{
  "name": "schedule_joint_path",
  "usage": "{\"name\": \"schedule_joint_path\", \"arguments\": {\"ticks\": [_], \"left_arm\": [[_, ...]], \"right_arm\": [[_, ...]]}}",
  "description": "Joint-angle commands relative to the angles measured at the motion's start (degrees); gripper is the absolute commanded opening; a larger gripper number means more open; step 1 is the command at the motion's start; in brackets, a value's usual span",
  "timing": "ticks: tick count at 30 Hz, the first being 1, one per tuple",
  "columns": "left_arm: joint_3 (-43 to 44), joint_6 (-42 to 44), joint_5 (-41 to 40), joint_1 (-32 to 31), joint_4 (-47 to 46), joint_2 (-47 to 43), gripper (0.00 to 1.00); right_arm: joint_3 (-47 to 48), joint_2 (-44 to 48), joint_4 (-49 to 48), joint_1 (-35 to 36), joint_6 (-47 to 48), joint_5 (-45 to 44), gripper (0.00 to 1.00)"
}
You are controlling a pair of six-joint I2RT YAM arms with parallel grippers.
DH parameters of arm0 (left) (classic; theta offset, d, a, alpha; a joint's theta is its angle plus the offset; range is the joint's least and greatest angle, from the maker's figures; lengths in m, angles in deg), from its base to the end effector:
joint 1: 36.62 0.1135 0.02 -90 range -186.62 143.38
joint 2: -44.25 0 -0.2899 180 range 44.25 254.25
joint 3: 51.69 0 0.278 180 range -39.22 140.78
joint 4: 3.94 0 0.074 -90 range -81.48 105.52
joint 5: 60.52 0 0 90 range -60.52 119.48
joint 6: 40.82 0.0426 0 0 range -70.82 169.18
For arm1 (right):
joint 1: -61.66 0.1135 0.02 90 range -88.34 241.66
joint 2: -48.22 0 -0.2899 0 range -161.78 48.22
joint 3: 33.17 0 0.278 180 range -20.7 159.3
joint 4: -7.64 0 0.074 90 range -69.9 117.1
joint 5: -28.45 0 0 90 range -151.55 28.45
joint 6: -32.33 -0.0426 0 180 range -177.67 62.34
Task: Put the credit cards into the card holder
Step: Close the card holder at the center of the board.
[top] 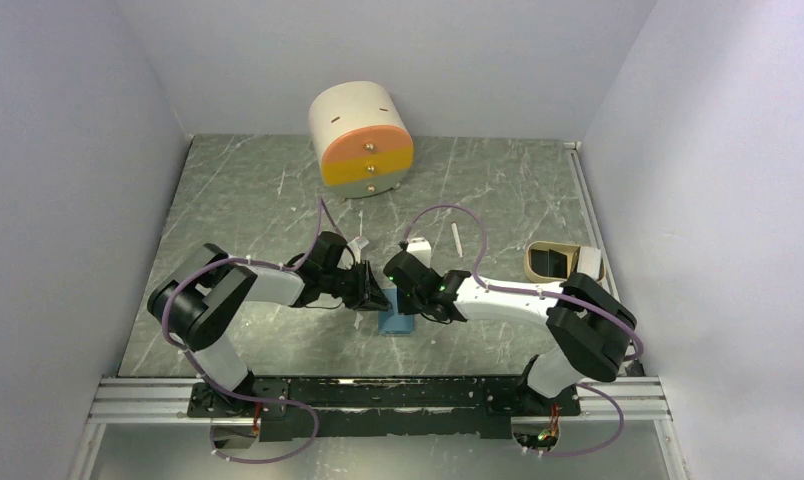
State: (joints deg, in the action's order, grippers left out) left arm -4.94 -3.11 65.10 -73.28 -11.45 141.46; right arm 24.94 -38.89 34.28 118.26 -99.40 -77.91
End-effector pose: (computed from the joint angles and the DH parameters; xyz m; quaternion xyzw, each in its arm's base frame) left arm 0.2362 -0.2067 0.1127 0.0023 0.8814 -0.4664 0.0747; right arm 0.1825 0.2550 0.1734 -0.0807 0.9431 0.1323 0.2940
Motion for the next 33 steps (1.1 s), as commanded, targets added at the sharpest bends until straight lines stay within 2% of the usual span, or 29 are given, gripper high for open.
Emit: {"name": "schedule_joint_path", "arguments": {"ticks": [1,8,11,16,24,33], "left_arm": [[-0.8,-0.1,1.6,0.6,1.8,-2.0,0.25],[-0.2,1.6,0.6,2.0,5.9,-4.3,0.2],[0.4,3.3,2.0,4.4,10.2,-7.2,0.3],[0.1,5.5,0.7,6.6,14.6,-11.4,0.31],[-6.7,-1.6,10.3,6.5,-5.7,-2.9,0.28],[-6.1,-1.8,11.6,6.5,-8.8,1.0,0.27]], "right_arm": [[1.4,-1.6,2.7,1.5,-0.4,0.2,0.0],[3.3,-2.2,5.2,2.0,0.9,-1.1,0.0],[3.5,-2.1,6.0,2.1,1.0,-2.6,0.0],[4.2,-2.2,5.6,2.1,1.6,-2.5,0.0],[4.3,-2.5,5.4,2.1,2.1,-0.9,0.0],[5.7,-3.6,5.7,2.5,2.1,0.0,0.0]]}}
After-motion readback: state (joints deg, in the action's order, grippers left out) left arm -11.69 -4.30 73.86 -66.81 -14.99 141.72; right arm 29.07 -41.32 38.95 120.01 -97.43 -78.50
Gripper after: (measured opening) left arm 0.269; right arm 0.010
